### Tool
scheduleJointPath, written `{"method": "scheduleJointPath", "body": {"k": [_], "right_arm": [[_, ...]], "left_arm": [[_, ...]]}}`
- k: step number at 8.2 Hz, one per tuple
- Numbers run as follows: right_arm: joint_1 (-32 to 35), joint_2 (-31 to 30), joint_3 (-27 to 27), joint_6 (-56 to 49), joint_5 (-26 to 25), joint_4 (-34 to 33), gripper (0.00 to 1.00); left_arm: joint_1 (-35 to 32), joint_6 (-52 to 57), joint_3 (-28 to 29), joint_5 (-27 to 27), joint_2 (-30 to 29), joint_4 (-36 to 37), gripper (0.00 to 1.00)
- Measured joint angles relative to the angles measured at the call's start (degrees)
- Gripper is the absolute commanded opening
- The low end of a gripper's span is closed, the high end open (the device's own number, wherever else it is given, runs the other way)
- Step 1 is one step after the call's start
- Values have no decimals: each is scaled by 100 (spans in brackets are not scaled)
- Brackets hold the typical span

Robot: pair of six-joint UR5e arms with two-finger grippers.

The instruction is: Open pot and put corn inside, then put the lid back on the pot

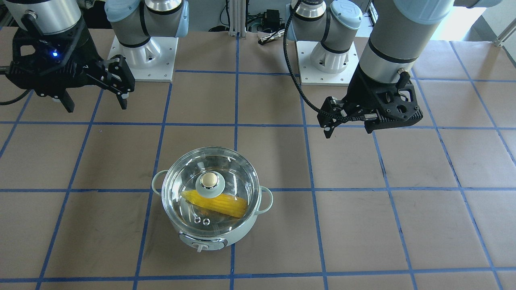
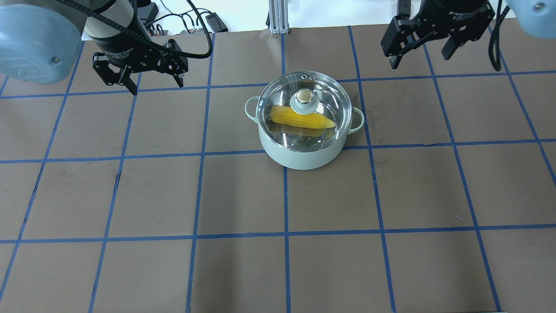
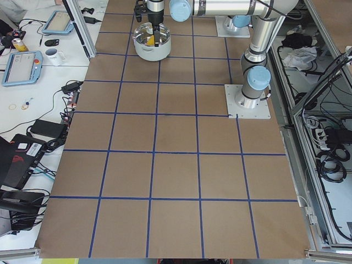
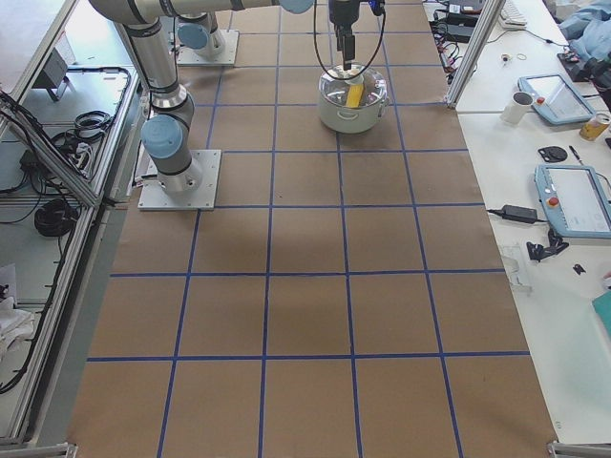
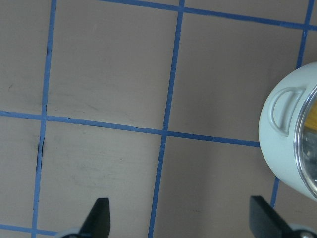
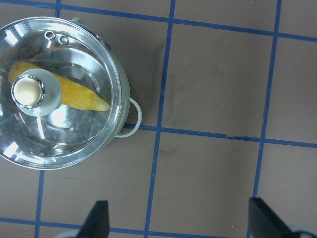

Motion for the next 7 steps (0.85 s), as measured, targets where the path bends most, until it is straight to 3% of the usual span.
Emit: {"method": "scheduleJointPath", "body": {"k": [7], "right_arm": [[0,0,0,5,-8,-4,100]], "left_arm": [[8,47,5,-14,-50,38,100]]}}
